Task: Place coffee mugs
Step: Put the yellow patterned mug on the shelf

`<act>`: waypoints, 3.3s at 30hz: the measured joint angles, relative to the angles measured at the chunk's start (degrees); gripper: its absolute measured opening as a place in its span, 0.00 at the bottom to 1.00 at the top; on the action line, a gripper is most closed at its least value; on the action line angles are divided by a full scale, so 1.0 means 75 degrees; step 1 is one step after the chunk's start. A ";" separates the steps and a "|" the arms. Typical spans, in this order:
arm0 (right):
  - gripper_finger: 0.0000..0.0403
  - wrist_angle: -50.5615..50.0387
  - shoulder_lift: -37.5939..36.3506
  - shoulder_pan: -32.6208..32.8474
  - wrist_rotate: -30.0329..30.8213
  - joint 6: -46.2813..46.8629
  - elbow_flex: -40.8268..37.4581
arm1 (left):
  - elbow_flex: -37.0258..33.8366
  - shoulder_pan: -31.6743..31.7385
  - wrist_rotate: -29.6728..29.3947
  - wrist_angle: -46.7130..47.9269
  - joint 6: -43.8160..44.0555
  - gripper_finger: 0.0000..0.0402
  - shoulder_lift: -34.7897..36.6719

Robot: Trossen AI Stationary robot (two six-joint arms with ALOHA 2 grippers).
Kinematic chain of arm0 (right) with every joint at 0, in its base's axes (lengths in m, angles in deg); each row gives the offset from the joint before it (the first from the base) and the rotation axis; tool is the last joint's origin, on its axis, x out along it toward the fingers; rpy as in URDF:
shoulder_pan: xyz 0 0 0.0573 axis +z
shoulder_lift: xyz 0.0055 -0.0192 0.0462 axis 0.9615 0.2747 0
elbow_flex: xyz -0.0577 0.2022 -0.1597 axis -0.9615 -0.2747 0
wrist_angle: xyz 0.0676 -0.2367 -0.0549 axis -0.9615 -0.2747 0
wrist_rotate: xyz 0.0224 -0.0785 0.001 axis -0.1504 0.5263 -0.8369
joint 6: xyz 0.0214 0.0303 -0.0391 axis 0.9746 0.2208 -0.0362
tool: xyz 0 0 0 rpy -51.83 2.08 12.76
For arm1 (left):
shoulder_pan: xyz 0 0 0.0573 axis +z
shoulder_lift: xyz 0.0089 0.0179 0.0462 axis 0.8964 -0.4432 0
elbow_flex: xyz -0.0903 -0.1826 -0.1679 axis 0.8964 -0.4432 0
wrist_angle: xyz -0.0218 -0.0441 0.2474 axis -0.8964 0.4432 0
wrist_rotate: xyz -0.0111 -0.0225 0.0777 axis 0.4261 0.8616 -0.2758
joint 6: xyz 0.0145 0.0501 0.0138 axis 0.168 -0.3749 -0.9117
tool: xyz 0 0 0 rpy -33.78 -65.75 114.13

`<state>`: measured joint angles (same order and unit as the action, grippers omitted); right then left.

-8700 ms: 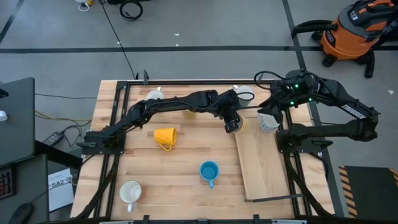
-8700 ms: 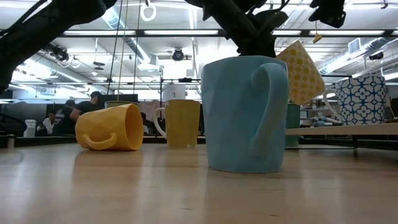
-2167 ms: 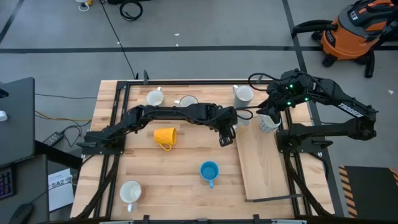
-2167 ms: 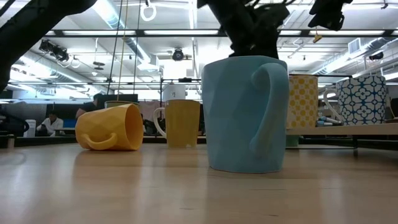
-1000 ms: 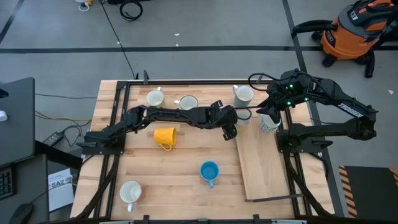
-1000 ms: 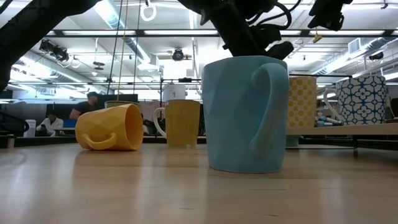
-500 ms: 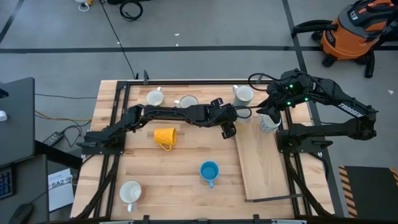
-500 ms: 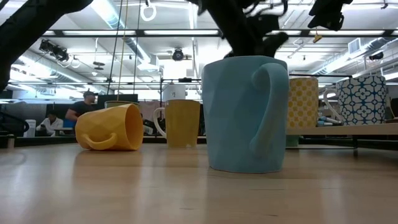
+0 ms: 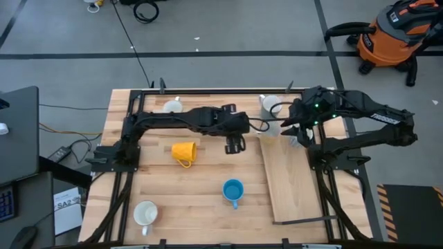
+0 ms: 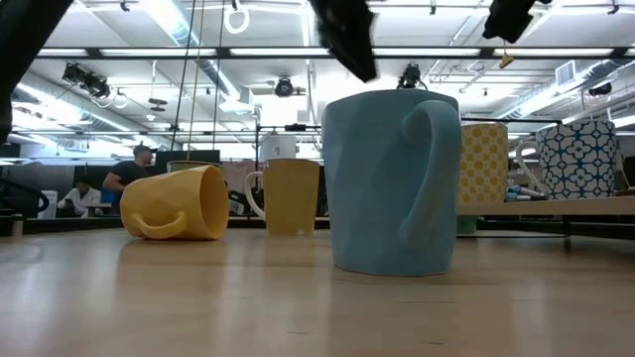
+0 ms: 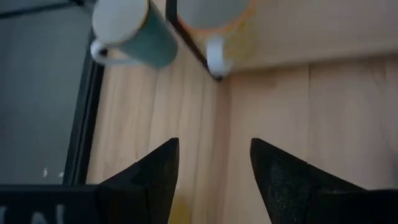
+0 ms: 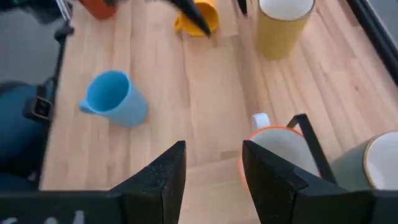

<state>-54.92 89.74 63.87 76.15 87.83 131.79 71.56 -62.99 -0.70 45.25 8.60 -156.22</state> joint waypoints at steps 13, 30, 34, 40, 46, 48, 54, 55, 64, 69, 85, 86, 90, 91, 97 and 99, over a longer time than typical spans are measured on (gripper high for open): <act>0.40 -0.0364 0.0893 0.0983 0.0922 -0.1004 0.0000 | -0.0053 -0.0316 0.0069 0.2520 0.0229 0.51 0.1053; 0.40 -0.0872 0.1778 0.1156 0.1886 -0.1452 -0.0002 | -0.8147 -0.0109 0.0168 -0.3320 0.1496 0.51 0.6154; 0.40 -0.1099 0.2049 0.1144 0.2277 -0.1481 0.0000 | -0.9076 -0.0109 0.0166 -0.4052 0.1821 0.51 0.6679; 0.40 -0.1305 0.2531 0.1141 0.2424 -0.1770 0.0000 | -0.9475 -0.0108 0.0162 -0.4650 0.1842 0.51 0.6840; 0.40 -0.1418 0.3063 0.1141 0.2776 -0.1803 0.0000 | -0.9500 -0.0109 0.0161 -0.4808 0.1839 0.51 0.6843; 0.40 -0.1420 0.3238 0.1141 0.2831 -0.1807 0.0000 | -0.9500 -0.0106 0.0161 -0.4855 0.1839 0.51 0.6843; 0.40 -0.1447 0.3701 0.1135 0.2941 -0.1757 0.0000 | -0.9500 -0.0109 0.0161 -0.4847 0.1833 0.51 0.6841; 0.40 -0.1462 0.3768 0.1135 0.2945 -0.1745 0.0000 | -0.9500 -0.0109 0.0161 -0.4853 0.1833 0.51 0.6840; 0.27 -0.1592 0.4026 0.1133 0.2922 -0.1324 0.0000 | -0.9500 -0.0109 0.0162 -0.4884 0.1818 0.51 0.6834; 0.14 -0.1654 0.4018 0.1135 0.2727 -0.0991 0.0000 | -0.9500 -0.0109 0.0161 -0.4952 0.1818 0.51 0.6834; 0.09 -0.2303 0.3845 0.1150 0.1616 0.0821 -0.0006 | -0.9500 -0.0109 0.0164 -0.5001 0.1820 0.51 0.6834; 0.09 -0.2295 0.3845 0.1150 0.1618 0.0820 -0.0006 | -0.9500 -0.0109 0.0164 -0.5004 0.1821 0.51 0.6834; 0.08 -0.2237 0.3845 0.1147 0.1727 0.0649 -0.0006 | -0.9498 -0.0109 0.0161 -0.5015 0.1821 0.51 0.6834; 0.08 -0.2229 0.3845 0.1150 0.1806 0.0635 -0.0006 | -0.9498 -0.0109 0.0161 -0.5015 0.1821 0.51 0.6834; 0.11 -0.2205 0.3845 0.1144 0.2056 0.0598 -0.0006 | -0.9498 -0.0109 0.0162 -0.5012 0.1821 0.51 0.6834; 0.12 -0.2211 0.3845 0.1147 0.2059 0.0595 -0.0006 | -0.9498 -0.0109 0.0161 -0.5012 0.1821 0.51 0.6834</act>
<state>-71.50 118.58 72.47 91.59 92.30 131.74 0.33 -63.81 0.51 7.66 22.26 -104.96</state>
